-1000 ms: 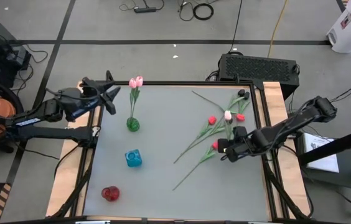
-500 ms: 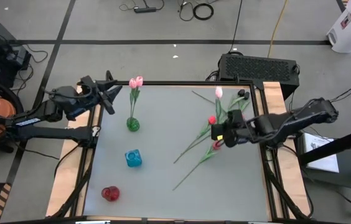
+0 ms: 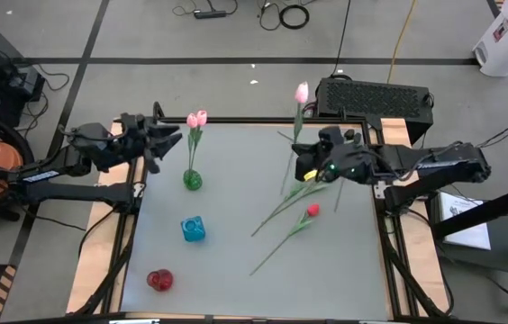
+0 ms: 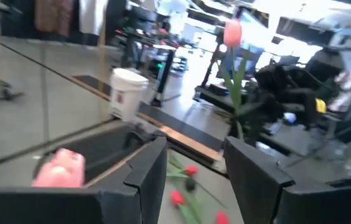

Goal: Sort flowers into vase by color
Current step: Put the pink flower into the green vase

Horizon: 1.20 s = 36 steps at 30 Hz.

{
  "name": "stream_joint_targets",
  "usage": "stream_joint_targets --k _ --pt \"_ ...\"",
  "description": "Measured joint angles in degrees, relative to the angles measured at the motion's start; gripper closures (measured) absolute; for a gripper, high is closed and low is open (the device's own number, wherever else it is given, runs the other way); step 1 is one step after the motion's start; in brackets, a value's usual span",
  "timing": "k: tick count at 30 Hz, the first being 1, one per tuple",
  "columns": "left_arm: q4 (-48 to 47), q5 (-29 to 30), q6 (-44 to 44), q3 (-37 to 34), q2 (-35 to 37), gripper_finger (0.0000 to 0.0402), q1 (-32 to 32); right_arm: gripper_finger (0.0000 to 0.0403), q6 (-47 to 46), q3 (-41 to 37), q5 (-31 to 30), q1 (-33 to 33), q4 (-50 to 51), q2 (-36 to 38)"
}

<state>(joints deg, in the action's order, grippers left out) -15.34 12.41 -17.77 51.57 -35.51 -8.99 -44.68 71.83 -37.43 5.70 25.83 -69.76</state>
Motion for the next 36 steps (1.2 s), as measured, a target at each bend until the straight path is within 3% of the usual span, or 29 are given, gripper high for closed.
stream_joint_targets --k 7,13,22,36 --pt "3.2 -5.8 -5.7 0.0 -0.3 0.0235 0.0 0.0402 10.7 0.0 5.3 -2.8 -13.6 -3.1" --pt "9.0 -10.5 -8.7 0.0 -3.0 0.0235 0.0 0.0402 11.4 0.0 14.8 -4.3 -21.1 -8.0" --pt "16.8 -18.0 -10.5 0.0 -11.8 0.0235 0.0 0.0402 12.3 0.0 24.1 -4.5 -35.6 -13.7" --pt "32.2 -23.6 -13.7 0.0 -22.8 0.0235 0.1 0.0403 12.4 0.0 33.3 -4.5 -37.7 -14.6"
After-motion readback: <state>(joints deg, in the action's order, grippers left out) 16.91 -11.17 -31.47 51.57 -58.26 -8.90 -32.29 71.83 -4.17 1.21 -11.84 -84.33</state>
